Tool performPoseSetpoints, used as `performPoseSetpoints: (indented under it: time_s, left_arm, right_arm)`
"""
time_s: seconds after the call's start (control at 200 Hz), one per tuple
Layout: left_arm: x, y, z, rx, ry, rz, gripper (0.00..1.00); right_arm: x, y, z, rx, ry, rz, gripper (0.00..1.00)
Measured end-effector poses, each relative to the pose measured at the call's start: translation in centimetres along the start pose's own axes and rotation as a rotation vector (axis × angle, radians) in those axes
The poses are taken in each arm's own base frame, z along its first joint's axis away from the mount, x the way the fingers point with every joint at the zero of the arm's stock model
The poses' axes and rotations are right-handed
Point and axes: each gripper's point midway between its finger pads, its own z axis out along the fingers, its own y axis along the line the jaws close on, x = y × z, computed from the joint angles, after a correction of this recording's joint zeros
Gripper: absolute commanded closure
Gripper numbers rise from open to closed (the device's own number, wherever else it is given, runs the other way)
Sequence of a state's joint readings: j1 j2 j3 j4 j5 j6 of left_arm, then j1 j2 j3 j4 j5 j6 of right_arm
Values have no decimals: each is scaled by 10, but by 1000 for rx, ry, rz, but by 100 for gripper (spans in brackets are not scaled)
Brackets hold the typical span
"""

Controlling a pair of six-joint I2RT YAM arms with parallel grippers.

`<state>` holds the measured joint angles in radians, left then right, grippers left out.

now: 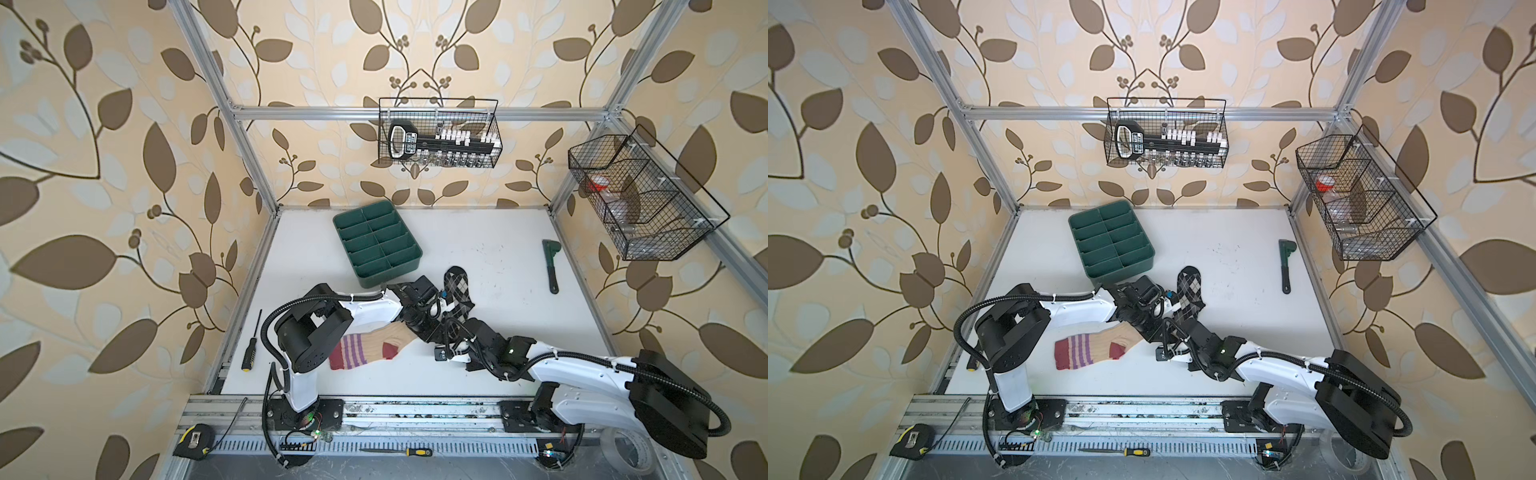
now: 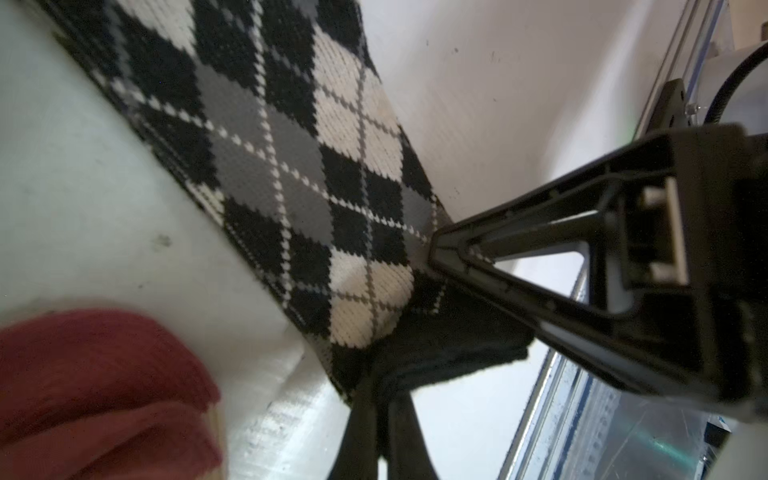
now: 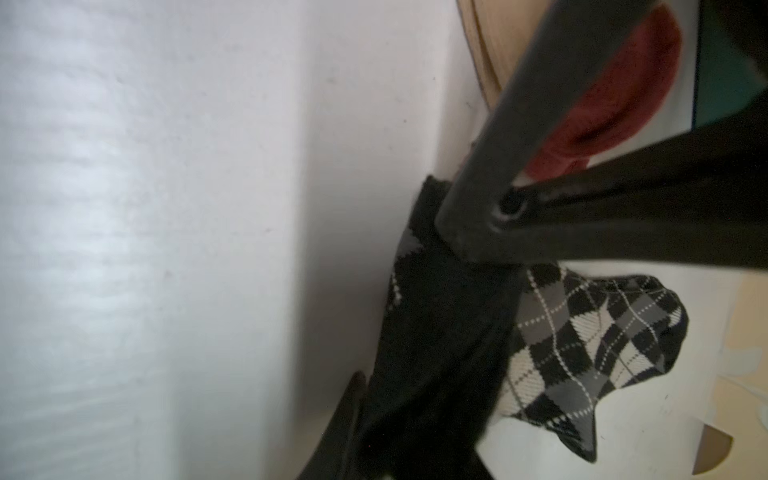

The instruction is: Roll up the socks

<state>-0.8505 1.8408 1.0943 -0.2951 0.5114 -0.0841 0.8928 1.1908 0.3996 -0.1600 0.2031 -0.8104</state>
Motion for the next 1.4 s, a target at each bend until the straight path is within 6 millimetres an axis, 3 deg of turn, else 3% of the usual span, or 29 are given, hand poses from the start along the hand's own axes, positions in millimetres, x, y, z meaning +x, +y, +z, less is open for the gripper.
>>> performPoseSetpoints:
  time_s: [0.135, 0.22, 0.41, 0.605, 0.665, 0.75, 0.83, 0.93, 1.075, 1.23, 1.3, 1.405]
  left_arm:
    - [0, 1, 0, -6, -2, -1, 100]
    - [-1, 2, 0, -12, -3, -1, 100]
    - [-1, 3, 0, -20, -4, -1, 100]
    - [-2, 2, -2, -19, -14, 0, 100]
    - [-3, 1, -5, -21, -27, 1, 86]
    - [-4, 0, -14, -42, -59, 8, 58]
    - [-7, 2, -30, -94, -118, 29, 43]
    - [-10, 2, -64, -185, -218, 71, 35]
    - [-17, -2, -128, -332, -414, 176, 35]
    - [-8, -28, -203, -431, -662, 442, 32]
    - [8, -38, -219, -471, -731, 618, 28]
    - [27, -40, -218, -531, -711, 838, 29]
  right_arm:
    - [-6, -3, 2, -5, -13, 24, 67]
    - [-8, -2, 3, -10, -19, 35, 71]
    - [-9, 4, 3, -43, -26, 54, 100]
    - [-8, 7, 2, -63, -30, 76, 100]
    - [-8, 7, 2, -75, -32, 89, 100]
    - [-10, 5, -1, -105, -43, 121, 100]
    - [-9, 6, -4, -157, -48, 168, 100]
    - [-10, 7, -9, -225, -61, 229, 100]
    - [-14, 15, -12, -328, -72, 290, 100]
    - [-13, 20, -12, -434, -67, 366, 100]
    - [-11, 17, -12, -473, -67, 413, 100]
    - [-9, 6, -11, -515, -70, 485, 100]
